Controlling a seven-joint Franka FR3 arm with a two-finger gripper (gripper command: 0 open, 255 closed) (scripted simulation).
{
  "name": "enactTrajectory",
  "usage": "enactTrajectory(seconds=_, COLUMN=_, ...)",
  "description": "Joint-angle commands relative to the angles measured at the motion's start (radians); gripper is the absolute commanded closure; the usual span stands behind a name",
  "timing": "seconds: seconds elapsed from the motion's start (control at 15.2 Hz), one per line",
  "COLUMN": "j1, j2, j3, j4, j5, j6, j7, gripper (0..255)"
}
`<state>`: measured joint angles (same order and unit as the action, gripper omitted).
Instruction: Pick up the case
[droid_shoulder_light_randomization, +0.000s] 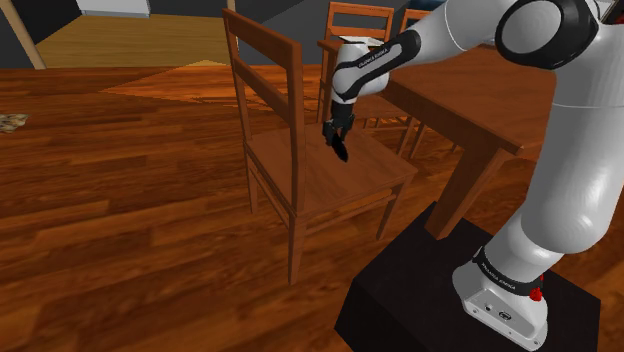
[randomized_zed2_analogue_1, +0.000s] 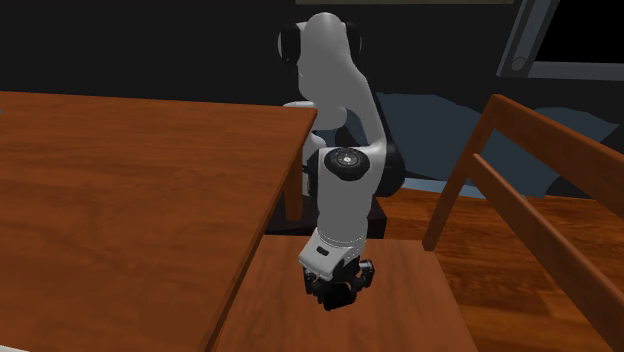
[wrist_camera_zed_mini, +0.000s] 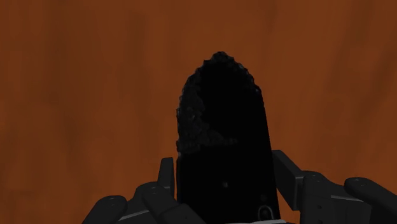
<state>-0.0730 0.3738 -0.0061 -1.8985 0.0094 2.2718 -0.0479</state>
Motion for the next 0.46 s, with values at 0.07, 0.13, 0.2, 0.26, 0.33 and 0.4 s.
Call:
enactTrajectory(seconds=0.07, j1=-0.001, j2=-0.023, j3=0.000, j4=0.010, j5=0.000, j6=-0.034, j7=-0.001, gripper=255)
enactTrajectory(seconds=0.13, j1=-0.001, j2=-0.031, j3=-0.001, j4=0.014, j5=0.000, j6=-0.045, j7=-0.001, gripper=255)
enactTrajectory(seconds=0.2, j1=-0.001, j2=-0.037, j3=-0.001, j4=0.019, j5=-0.001, j6=-0.056, j7=-0.001, gripper=255)
enactTrajectory(seconds=0.26, j1=-0.001, j2=-0.044, j3=-0.001, j4=0.023, j5=-0.001, j6=-0.067, j7=0.000, gripper=255)
enactTrajectory(seconds=0.33, j1=-0.001, j2=-0.045, j3=-0.001, j4=0.024, j5=-0.001, j6=-0.069, j7=0.000, gripper=255)
enactTrajectory(seconds=0.4, j1=-0.001, j2=-0.045, j3=-0.001, j4=0.024, j5=-0.001, j6=-0.069, j7=0.000, gripper=255)
